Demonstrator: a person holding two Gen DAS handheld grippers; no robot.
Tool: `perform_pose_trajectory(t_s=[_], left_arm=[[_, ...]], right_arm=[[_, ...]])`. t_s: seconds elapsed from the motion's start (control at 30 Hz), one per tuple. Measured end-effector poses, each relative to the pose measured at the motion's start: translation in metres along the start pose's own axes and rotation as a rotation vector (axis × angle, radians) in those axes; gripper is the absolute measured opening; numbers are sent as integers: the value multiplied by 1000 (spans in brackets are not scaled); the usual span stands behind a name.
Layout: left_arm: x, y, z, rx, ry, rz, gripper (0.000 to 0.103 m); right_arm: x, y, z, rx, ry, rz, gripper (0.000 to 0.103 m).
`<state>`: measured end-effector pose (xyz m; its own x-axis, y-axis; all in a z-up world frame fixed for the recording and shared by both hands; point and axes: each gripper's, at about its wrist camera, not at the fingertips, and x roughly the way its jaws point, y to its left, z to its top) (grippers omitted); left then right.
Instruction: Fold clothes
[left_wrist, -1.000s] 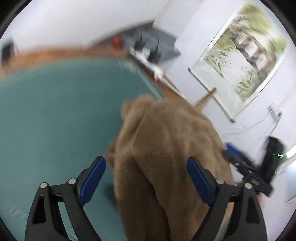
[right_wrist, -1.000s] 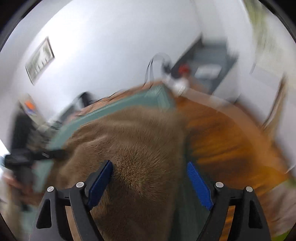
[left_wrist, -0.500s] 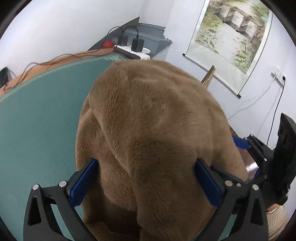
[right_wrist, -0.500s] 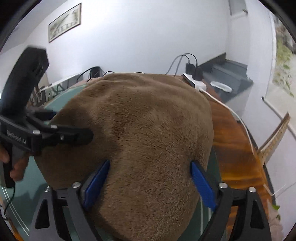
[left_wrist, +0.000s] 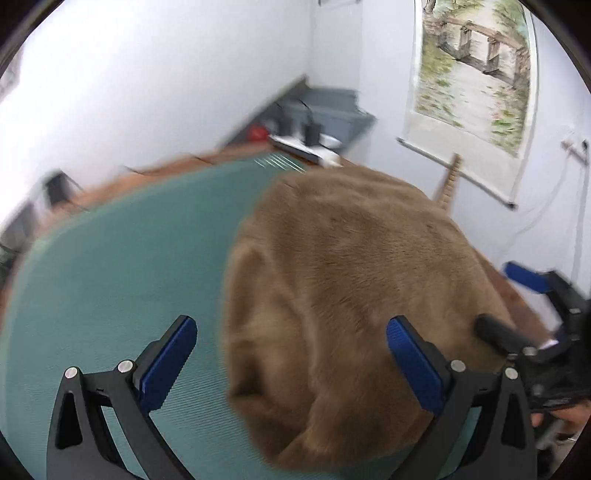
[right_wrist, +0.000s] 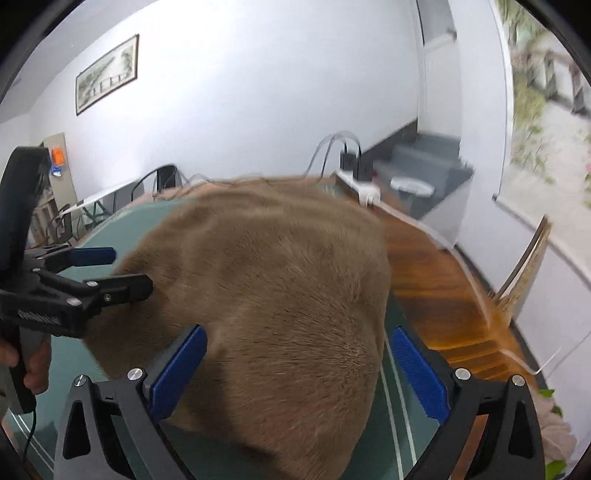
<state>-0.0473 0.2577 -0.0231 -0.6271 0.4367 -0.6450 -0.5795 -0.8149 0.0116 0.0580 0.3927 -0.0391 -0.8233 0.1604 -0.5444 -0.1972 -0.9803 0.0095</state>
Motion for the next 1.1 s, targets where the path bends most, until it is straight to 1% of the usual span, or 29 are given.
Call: perform_pose_trajectory(t_s=[0.07, 0.13, 0.3, 0.37, 0.47, 0.6, 0.73, 1.1], left_arm=[[-12, 0, -8, -8, -3, 37, 103], [-19, 3, -15, -34, 11, 53, 103], [-46, 12, -33, -73, -10, 96, 103], [-56, 15, -39, -88, -19, 99, 103], [-71, 16, -44, -95, -39, 74, 103], [-84, 12, -47, -78, -65, 73, 103], [-94, 6, -49, -64, -72, 47, 103], [-89, -16, -39, -53, -36, -91, 103]], right_arm=[[-14, 13, 0, -11, -19, -17, 102], [-19, 27, -2, -14, -26, -56, 102], [-41, 54, -19, -27, -54, -153, 102], [-51, 62, -27, -23, -65, -194, 102], [-63, 61, -30, 30, -79, -210, 102], [-80, 54, -28, 100, -112, -222, 102], [-92, 51, -27, 132, -135, -225, 102], [-93, 39, -35, 153, -130, -231, 102]])
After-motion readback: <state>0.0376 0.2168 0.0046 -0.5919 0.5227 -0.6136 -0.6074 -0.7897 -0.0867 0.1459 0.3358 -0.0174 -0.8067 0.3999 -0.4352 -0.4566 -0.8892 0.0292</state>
